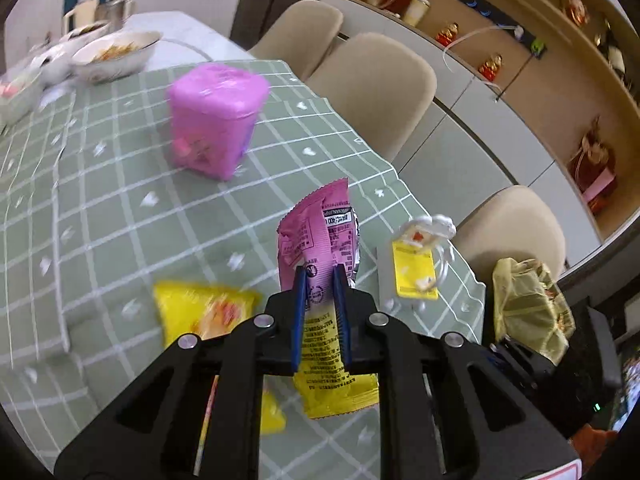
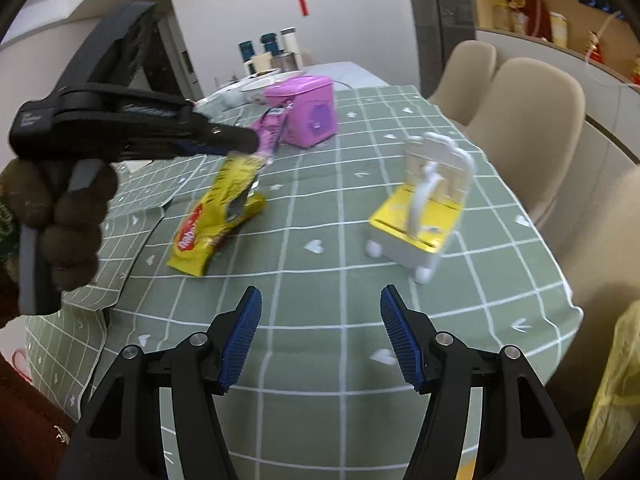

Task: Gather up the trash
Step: 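Grasp the yellow snack bag with the left gripper while the right gripper grasps the pink-yellow bar wrapper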

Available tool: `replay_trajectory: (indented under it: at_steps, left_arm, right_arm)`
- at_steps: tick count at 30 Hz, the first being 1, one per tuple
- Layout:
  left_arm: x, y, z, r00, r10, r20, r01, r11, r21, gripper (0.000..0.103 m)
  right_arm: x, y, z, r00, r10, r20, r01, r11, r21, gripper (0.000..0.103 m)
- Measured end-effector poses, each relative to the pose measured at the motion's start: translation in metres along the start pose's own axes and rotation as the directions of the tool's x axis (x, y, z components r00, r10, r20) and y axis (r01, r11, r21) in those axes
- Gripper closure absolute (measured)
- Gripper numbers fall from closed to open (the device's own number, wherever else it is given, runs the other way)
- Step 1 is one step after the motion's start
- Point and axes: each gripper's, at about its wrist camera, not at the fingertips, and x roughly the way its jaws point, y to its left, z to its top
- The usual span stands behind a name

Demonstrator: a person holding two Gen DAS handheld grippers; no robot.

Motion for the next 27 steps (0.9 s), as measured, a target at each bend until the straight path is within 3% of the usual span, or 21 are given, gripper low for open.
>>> replay_trajectory:
  at_steps: [4, 8, 11, 15, 19, 20, 21, 22, 27]
  left_arm:
    - [-0.006, 0.011, -0.024, 1.000, 0.010, -0.028, -0.010, 1.000, -0.008, 0.065]
    - [-0.022, 0.028, -0.036, 0.999, 0.050, -0.001, -0.050, 0.997, -0.051, 0.062]
    - [-0.043, 0.043, -0.040, 0.993, 0.116, 0.036, -0.113, 0.991, -0.077, 0.059]
    - [-0.064, 0.068, -0.045, 0.980, 0.190, 0.065, -0.180, 0.974, -0.135, 0.058]
    - [-0.076, 0.085, -0.055, 0.974, 0.215, 0.076, -0.196, 0.959, -0.202, 0.058]
    - [-0.077, 0.087, -0.057, 0.974, 0.215, 0.076, -0.195, 0.958, -0.208, 0.058]
    - [-0.077, 0.088, -0.060, 0.974, 0.214, 0.071, -0.196, 0.958, -0.209, 0.057]
    - [-0.077, 0.089, -0.063, 0.975, 0.213, 0.068, -0.195, 0.959, -0.206, 0.057]
    - [-0.059, 0.084, -0.070, 0.984, 0.178, 0.031, -0.170, 0.971, -0.165, 0.057]
  right_arm:
    - [0.003, 0.009, 0.000, 1.000, 0.002, -0.013, -0.002, 1.000, -0.027, 0.044]
    - [-0.004, 0.011, 0.002, 1.000, 0.019, 0.014, -0.019, 1.000, -0.014, 0.044]
    - [-0.001, 0.013, 0.009, 0.997, 0.077, 0.016, -0.077, 0.996, 0.038, 0.044]
    - [0.031, 0.033, 0.035, 0.981, 0.194, 0.007, -0.194, 0.975, 0.106, 0.044]
    - [0.082, 0.065, 0.052, 0.976, 0.205, -0.069, -0.202, 0.978, 0.059, 0.044]
    - [0.093, 0.070, 0.052, 0.979, 0.174, -0.103, -0.171, 0.985, 0.037, 0.046]
    - [0.098, 0.071, 0.051, 0.980, 0.154, -0.122, -0.153, 0.988, 0.025, 0.063]
    - [0.102, 0.072, 0.052, 0.979, 0.150, -0.141, -0.149, 0.989, 0.017, 0.069]
    - [0.063, 0.046, 0.053, 0.992, 0.112, -0.059, -0.111, 0.994, 0.014, 0.075]
